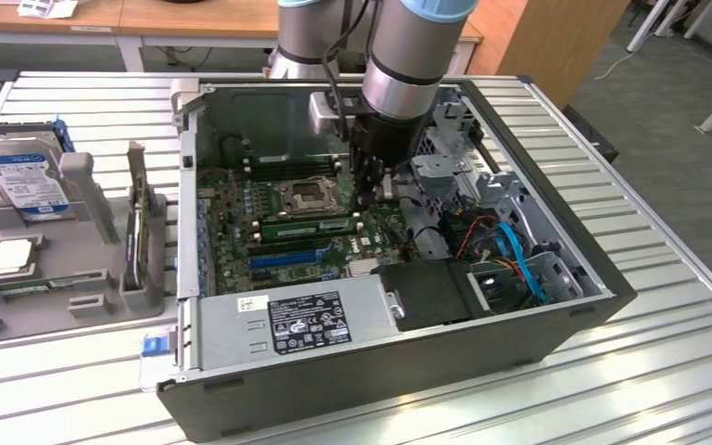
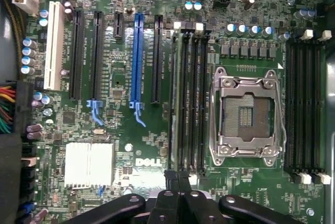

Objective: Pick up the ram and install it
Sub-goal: 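Press down the ram until it locks into place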

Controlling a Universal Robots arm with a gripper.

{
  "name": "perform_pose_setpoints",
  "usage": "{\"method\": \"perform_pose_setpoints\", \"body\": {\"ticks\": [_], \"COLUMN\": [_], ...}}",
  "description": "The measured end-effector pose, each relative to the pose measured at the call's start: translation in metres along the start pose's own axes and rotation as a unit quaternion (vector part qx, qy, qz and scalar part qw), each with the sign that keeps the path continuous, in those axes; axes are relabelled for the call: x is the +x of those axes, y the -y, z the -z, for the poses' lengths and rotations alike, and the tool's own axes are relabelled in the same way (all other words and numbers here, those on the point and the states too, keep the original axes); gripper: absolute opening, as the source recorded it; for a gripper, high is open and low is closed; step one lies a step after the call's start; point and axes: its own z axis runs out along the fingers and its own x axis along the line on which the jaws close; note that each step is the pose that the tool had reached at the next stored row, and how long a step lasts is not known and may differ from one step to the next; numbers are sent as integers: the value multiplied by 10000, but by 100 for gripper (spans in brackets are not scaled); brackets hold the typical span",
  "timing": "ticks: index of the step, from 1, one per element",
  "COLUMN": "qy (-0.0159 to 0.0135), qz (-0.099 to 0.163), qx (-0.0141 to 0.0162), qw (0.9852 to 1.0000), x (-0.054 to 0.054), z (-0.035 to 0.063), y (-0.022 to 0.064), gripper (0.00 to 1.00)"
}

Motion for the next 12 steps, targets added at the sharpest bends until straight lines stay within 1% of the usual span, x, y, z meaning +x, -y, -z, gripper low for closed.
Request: {"method": "perform_pose_setpoints", "body": {"ticks": [5, 12], "qy": [-1, 0], "qz": [1, 1], "qx": [0, 0], "qw": [10000, 10000], "x": [-2, 1], "z": [-2, -68], "y": [0, 4], "gripper": [10, 10]}}
